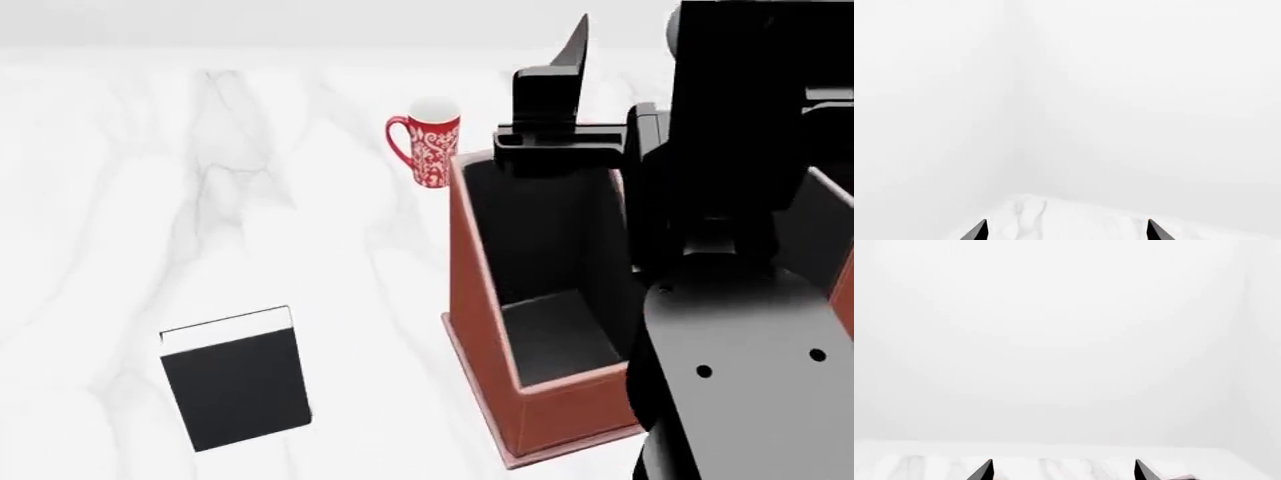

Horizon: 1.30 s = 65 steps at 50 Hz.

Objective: Pick up the book and place it in the right compartment of the caddy.

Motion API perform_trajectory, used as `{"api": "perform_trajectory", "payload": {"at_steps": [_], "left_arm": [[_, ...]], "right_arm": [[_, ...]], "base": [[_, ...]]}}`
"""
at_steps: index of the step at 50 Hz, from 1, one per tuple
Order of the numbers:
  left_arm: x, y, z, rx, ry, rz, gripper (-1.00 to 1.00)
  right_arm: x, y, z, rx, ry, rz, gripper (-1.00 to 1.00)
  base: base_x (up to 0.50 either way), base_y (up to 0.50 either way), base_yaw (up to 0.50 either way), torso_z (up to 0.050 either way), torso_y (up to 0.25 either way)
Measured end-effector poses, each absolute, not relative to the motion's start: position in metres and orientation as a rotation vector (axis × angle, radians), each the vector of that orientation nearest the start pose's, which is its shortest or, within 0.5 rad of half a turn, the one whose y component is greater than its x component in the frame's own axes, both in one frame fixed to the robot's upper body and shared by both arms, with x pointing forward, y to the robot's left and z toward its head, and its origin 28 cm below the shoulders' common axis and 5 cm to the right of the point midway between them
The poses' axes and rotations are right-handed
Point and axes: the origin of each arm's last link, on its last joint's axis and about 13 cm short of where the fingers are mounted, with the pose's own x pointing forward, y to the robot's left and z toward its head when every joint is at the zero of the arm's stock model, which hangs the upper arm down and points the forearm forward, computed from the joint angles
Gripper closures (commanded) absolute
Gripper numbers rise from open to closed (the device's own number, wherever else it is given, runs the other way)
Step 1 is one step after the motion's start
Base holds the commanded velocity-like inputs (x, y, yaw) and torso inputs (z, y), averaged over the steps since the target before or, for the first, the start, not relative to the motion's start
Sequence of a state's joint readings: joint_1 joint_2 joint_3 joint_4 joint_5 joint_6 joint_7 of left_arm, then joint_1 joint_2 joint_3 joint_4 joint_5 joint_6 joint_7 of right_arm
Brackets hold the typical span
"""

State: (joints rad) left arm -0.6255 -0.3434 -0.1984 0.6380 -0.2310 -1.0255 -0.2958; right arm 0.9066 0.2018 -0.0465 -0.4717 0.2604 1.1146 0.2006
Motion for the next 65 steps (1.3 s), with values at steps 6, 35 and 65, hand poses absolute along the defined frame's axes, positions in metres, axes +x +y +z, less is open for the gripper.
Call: {"api": "perform_trajectory", "payload": {"at_steps": [6, 35, 65], "left_arm": [[0.221, 0.329, 0.234, 0.060, -0.289, 0.616, -1.00], [0.129, 0.391, 0.223, 0.052, -0.293, 1.008, -1.00], [0.124, 0.393, 0.220, 0.062, -0.289, 1.025, -1.00]], "right_arm": [[0.296, -0.119, 0.280, -0.071, -0.250, -0.070, -1.00], [0.303, -0.118, 0.293, -0.075, -0.248, -0.071, -1.00], [0.306, -0.114, 0.296, -0.080, -0.192, -0.065, -1.00]], "base": [[0.50, 0.00, 0.00, 0.000, 0.003], [0.50, 0.00, 0.00, 0.000, 0.001], [0.16, 0.00, 0.00, 0.000, 0.001]]}}
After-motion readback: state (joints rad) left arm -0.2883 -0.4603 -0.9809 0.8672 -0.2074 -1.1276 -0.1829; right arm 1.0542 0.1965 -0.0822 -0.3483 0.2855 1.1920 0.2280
